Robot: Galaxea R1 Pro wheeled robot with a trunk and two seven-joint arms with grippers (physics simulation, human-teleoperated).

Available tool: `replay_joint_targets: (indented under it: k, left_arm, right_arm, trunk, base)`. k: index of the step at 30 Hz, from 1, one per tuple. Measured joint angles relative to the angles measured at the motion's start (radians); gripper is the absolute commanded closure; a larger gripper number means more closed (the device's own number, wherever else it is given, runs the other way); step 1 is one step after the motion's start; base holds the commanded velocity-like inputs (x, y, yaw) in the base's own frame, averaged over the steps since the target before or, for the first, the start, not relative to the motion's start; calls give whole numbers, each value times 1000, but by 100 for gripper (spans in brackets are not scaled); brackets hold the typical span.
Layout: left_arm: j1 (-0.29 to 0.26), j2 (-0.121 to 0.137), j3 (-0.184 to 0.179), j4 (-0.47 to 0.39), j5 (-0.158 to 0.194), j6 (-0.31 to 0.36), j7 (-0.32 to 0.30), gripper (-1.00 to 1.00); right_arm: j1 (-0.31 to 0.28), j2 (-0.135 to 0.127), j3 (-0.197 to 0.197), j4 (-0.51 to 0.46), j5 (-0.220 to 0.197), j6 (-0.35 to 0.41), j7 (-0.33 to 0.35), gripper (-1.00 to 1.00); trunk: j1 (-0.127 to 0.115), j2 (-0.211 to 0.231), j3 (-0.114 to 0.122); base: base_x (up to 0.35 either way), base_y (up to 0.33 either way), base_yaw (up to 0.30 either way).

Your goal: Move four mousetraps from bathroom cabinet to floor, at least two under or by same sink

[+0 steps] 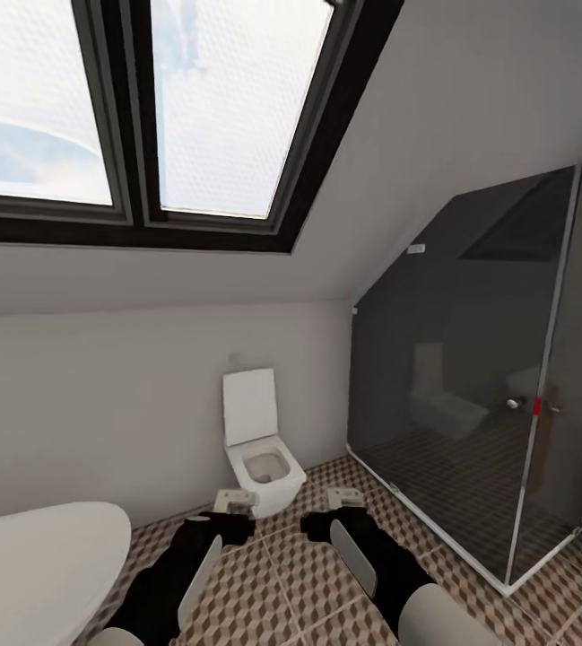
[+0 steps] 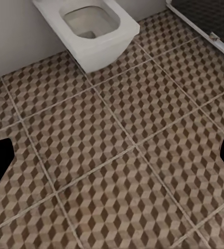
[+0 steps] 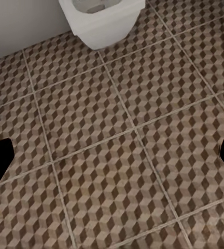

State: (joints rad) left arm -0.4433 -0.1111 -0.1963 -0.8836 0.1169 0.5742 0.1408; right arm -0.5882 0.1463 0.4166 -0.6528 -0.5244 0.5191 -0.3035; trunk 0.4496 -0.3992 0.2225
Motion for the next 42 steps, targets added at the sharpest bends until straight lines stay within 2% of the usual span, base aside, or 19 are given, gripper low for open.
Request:
replay_joint_targets:
  k: [42]
  left_arm:
    - [0, 0, -4, 13, 4, -9, -1, -100]
  right_arm:
    - [1, -2, -1, 1, 2, -1, 11, -100]
  trunk:
    - [0, 0, 0]
  base:
    - [0, 0, -292]
